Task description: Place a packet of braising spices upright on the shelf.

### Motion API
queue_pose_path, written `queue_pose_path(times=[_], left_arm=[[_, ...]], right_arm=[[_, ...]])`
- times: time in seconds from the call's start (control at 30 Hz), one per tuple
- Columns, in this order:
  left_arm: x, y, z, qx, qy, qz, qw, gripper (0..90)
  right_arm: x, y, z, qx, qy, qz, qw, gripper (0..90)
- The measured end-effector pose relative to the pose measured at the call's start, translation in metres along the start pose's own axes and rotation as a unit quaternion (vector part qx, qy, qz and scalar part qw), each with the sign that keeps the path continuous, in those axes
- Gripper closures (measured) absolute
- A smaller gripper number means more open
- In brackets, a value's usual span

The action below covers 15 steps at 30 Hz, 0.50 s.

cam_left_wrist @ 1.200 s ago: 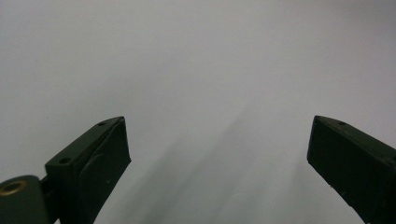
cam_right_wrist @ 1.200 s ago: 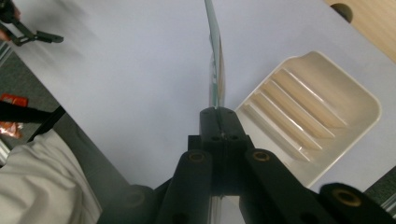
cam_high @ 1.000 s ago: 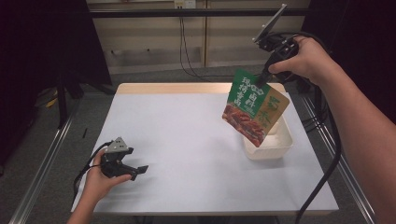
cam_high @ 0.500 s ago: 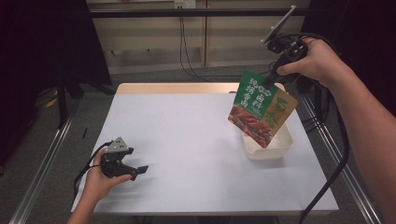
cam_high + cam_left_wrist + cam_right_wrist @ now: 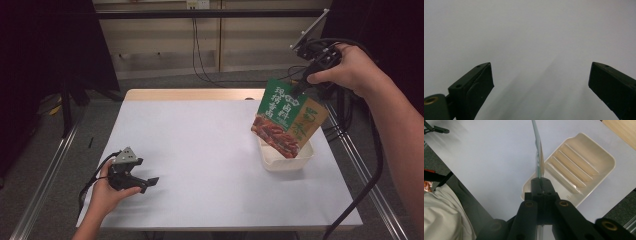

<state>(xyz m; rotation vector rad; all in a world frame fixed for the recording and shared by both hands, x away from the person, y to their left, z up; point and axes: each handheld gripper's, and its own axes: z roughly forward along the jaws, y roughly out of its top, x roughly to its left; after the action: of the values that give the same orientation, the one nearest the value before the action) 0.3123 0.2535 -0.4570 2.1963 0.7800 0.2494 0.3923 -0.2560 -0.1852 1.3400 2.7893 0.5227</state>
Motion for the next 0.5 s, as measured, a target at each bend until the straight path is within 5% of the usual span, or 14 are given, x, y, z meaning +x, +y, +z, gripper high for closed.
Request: queue_pose_path(times=[0.5], left_arm=[[0.0001,0.0001,0.0005,-0.001,0.0,-0.001,1.0,5.5]], right_arm=[[-0.0032,-0.0092,-0.0015,0.013,0.003,-0.003,0.9999,90.0]])
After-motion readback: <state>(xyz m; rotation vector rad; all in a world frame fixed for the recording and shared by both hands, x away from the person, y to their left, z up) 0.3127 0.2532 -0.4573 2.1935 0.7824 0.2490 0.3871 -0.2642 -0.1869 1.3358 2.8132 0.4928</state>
